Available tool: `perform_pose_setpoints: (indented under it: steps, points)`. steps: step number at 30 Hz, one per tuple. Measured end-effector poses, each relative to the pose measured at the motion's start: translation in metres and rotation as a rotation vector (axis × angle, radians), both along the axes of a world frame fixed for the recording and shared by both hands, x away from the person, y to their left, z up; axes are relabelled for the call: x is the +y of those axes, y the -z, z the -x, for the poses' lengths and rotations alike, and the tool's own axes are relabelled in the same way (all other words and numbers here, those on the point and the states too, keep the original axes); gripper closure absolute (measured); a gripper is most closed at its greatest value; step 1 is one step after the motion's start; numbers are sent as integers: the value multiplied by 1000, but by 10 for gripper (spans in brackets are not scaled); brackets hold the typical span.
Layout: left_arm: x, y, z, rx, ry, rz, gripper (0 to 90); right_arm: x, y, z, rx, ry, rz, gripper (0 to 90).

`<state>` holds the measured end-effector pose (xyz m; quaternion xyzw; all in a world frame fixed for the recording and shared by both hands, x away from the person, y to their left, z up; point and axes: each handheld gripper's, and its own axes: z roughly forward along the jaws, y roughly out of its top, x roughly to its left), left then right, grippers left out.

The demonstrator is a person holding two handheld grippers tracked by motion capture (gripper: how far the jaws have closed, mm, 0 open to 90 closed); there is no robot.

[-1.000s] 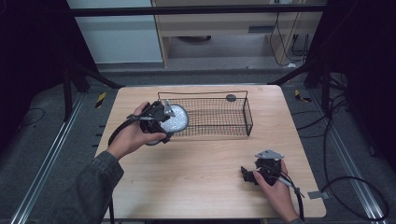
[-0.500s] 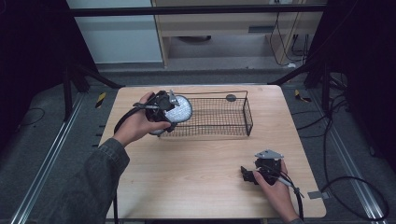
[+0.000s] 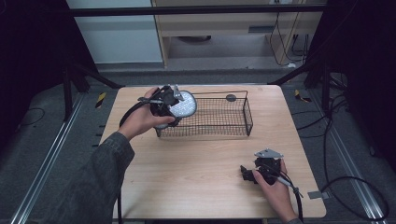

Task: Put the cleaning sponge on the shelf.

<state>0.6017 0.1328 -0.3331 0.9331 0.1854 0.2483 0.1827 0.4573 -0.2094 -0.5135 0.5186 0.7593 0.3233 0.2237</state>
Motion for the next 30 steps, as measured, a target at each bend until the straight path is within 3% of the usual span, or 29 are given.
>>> perform_pose_setpoints:
  steps: [16, 30]
  points:
    - [-17, -7, -3, -60, 52, -22, 87, 0, 0, 0, 1, 0, -3, 4]
    - [-23, -1, -8, -89, 68, -47, 88, 0, 0, 0, 0, -1, -2, 4]
